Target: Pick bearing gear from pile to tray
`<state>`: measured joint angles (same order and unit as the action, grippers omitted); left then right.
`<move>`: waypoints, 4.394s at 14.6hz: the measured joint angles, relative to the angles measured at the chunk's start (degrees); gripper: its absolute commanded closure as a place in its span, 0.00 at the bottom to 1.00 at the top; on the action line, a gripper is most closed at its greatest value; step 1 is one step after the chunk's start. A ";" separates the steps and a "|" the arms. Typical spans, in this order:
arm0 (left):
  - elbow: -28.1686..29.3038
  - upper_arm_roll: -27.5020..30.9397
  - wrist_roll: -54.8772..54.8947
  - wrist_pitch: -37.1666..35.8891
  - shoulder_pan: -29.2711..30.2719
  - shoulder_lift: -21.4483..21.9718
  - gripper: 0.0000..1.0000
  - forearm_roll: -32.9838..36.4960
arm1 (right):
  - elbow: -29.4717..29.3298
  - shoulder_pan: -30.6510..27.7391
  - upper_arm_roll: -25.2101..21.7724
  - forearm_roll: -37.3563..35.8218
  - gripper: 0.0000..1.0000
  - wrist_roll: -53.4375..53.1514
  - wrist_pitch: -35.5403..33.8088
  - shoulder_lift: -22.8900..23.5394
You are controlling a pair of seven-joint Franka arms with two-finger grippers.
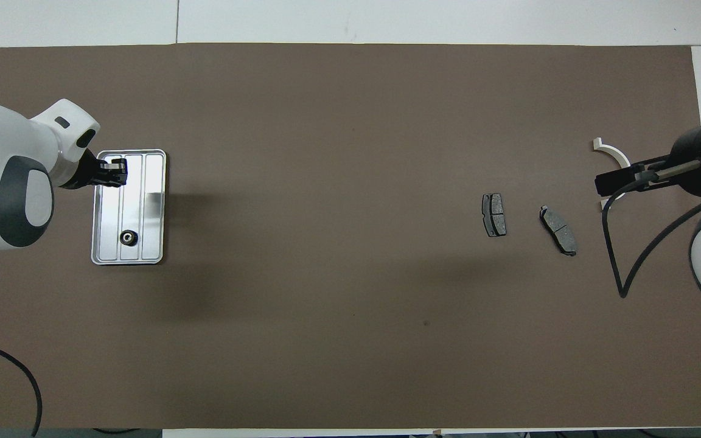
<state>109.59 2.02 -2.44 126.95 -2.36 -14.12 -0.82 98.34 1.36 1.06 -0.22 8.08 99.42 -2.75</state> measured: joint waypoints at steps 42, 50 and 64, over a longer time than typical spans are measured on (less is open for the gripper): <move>-3.76 -0.42 0.72 -27.62 1.36 21.34 0.00 0.00 | -6.71 -3.15 -0.06 0.00 0.00 -5.43 -8.26 1.65; -9.99 -1.07 0.68 -29.26 1.32 17.39 0.00 0.00 | -6.70 -3.14 -0.06 0.00 0.00 -5.43 -8.29 1.65; -12.99 -4.55 -0.80 -30.05 3.46 15.49 0.00 -0.02 | -6.70 -3.09 -0.05 0.00 0.00 -5.43 -8.29 1.65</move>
<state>96.59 -2.53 -3.24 96.90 1.11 1.37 -0.84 91.63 -1.73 1.00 -0.22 2.65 91.13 -1.10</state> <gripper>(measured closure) 0.000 0.000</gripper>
